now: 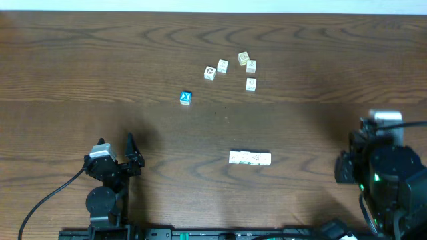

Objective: Lift 4 blocks

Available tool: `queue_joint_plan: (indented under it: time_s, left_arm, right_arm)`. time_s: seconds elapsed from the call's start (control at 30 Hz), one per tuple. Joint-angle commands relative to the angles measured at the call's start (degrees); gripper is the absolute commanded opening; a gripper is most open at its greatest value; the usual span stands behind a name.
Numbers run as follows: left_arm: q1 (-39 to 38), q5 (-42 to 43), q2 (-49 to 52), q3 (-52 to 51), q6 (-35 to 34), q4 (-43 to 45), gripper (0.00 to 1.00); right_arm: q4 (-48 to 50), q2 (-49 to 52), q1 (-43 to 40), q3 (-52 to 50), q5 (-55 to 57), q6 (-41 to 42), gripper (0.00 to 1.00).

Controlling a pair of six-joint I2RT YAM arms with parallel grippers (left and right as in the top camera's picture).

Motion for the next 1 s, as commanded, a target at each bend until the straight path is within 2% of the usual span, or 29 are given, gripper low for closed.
queue_joint_plan:
  time_s: [0.0, 0.1, 0.27, 0.37, 0.57, 0.73, 0.97]
  left_arm:
    - [-0.2, -1.4, 0.0, -1.0, 0.1, -2.4, 0.74]
    - [-0.2, -2.0, 0.0, -1.0, 0.0, 0.5, 0.74]
    - [-0.2, -3.9, 0.0, -1.0, 0.1, -2.3, 0.74]
    - [-0.2, -5.2, 0.0, -1.0, 0.0, -0.9, 0.74]
    - [-0.2, 1.8, 0.0, 1.3, -1.8, -0.6, 0.75]
    - [-0.2, 6.6, 0.0, 9.3, -1.8, -2.7, 0.74]
    - [-0.2, 6.6, 0.0, 24.2, -1.8, -14.9, 0.74]
  right_arm:
    - [-3.0, -0.8, -0.2, -0.7, 1.7, 5.6, 0.01]
    - [-6.8, -0.9, -0.1, -0.8, 1.6, 8.7, 0.01]
    - [-11.0, -2.4, -0.1, -0.8, 1.4, 9.9, 0.01]
    - [-13.4, -5.0, -0.1, -0.8, 0.8, 10.0, 0.01]
    - [-18.2, -11.0, -0.1, -0.8, 0.2, 12.0, 0.01]
    - [-21.5, -15.6, -0.1, -0.8, 0.1, 15.5, 0.01]
    - [-21.4, -18.9, -0.2, -0.8, -0.9, 16.4, 0.01]
